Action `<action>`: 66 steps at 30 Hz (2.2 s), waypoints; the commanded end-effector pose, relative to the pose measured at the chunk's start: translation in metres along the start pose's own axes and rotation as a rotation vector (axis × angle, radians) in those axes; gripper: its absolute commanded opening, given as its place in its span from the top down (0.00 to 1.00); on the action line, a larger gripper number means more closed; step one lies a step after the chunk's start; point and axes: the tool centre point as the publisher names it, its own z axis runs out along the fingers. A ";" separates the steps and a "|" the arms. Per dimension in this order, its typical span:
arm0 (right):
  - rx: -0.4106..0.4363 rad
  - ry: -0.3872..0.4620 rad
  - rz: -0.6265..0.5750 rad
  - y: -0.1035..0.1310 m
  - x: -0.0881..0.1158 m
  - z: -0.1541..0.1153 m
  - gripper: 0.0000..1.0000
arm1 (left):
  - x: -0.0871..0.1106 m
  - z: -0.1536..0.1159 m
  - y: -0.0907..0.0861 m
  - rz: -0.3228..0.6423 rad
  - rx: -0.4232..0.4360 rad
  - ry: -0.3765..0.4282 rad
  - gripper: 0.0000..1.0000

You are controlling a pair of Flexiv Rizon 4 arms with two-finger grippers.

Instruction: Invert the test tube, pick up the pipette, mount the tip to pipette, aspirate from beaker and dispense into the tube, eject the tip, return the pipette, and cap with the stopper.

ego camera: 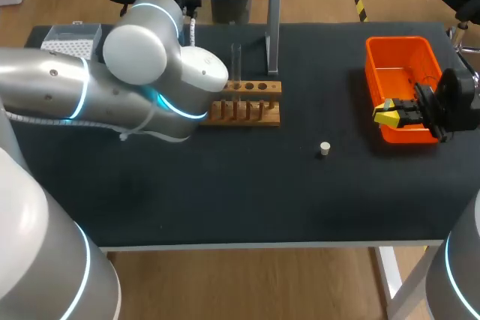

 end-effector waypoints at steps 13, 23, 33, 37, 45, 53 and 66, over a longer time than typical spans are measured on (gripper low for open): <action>0.000 0.001 -0.001 0.000 0.000 -0.001 1.00 | 0.004 0.017 0.001 -0.001 0.001 0.011 0.33; 0.000 0.001 -0.001 0.000 0.000 -0.001 1.00 | 0.002 0.028 -0.002 0.004 0.006 0.007 0.20; 0.000 0.001 -0.001 0.000 0.000 -0.001 1.00 | 0.003 0.034 -0.003 0.005 0.016 0.007 0.42; 0.000 0.001 -0.001 0.000 0.000 -0.001 1.00 | 0.003 0.035 -0.003 0.005 0.016 0.007 0.54; 0.000 0.001 -0.001 0.000 0.000 -0.001 1.00 | 0.001 0.038 -0.001 0.001 0.013 0.005 0.58; 0.000 0.001 -0.001 0.000 0.000 -0.001 1.00 | 0.001 0.040 0.000 -0.001 0.017 0.004 0.59; 0.000 0.001 -0.001 0.000 0.000 -0.001 1.00 | 0.001 0.041 0.001 -0.008 0.040 -0.007 0.58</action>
